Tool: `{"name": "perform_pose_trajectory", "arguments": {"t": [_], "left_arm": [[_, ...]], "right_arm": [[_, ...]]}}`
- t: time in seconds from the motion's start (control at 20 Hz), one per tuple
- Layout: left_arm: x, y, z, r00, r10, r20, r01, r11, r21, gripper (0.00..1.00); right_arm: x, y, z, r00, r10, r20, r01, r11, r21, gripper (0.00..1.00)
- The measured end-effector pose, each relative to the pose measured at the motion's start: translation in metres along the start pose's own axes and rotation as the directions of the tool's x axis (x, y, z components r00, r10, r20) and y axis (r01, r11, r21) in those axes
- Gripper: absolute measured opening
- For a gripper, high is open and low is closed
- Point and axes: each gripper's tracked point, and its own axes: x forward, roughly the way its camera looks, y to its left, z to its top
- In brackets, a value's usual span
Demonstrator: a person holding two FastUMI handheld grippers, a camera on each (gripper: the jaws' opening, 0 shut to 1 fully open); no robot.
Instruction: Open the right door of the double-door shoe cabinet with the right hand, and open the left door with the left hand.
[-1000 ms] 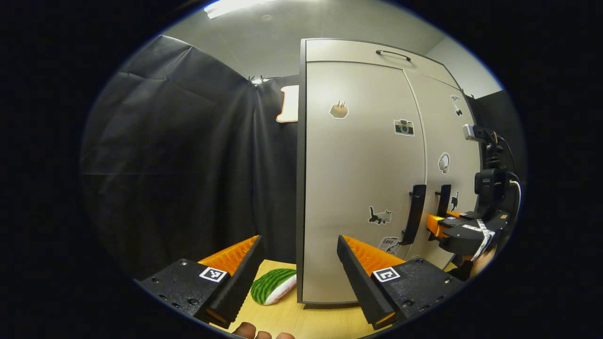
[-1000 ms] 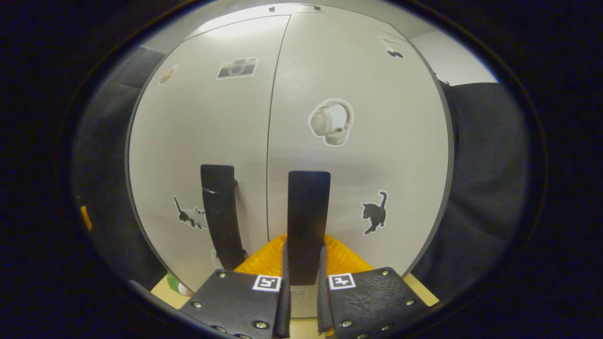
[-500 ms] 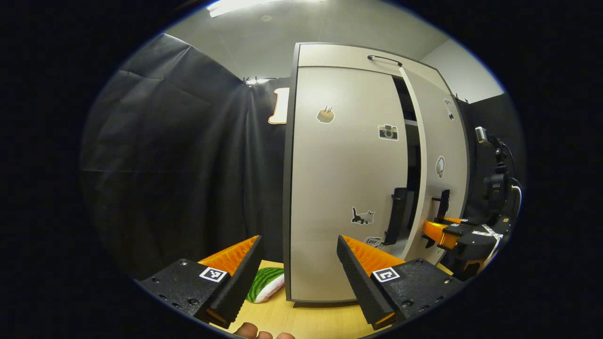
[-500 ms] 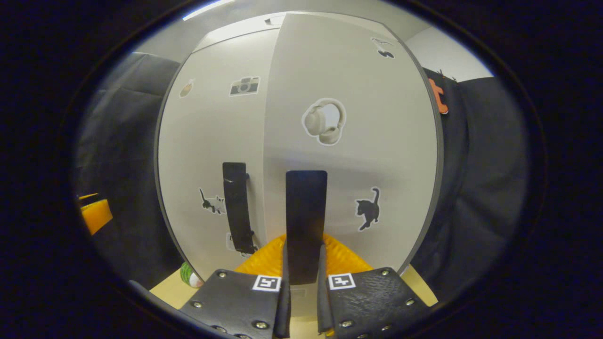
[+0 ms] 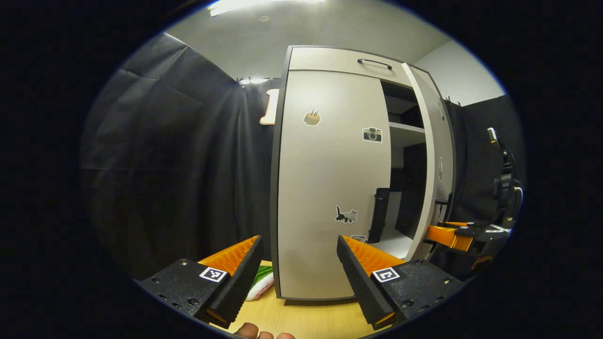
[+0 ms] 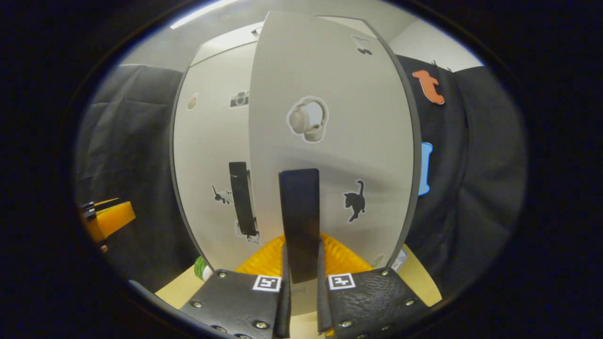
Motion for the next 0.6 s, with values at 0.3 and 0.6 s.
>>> {"name": "perform_pose_trajectory", "arguments": {"t": [0.3, 0.6], "left_arm": [[0.002, -0.021, -0.001, 0.998, -0.061, 0.001, 0.061, 0.998, -0.001, 0.96], [0.003, -0.051, -0.008, 0.99, -0.138, -0.014, 0.138, 0.99, -0.001, 0.96]], "right_arm": [[-0.026, -0.017, 0.003, 1.0, -0.025, -0.001, 0.025, 0.999, 0.034, 0.22], [-0.035, -0.033, 0.0, 0.999, -0.048, 0.004, 0.048, 0.999, 0.007, 0.16]]}}
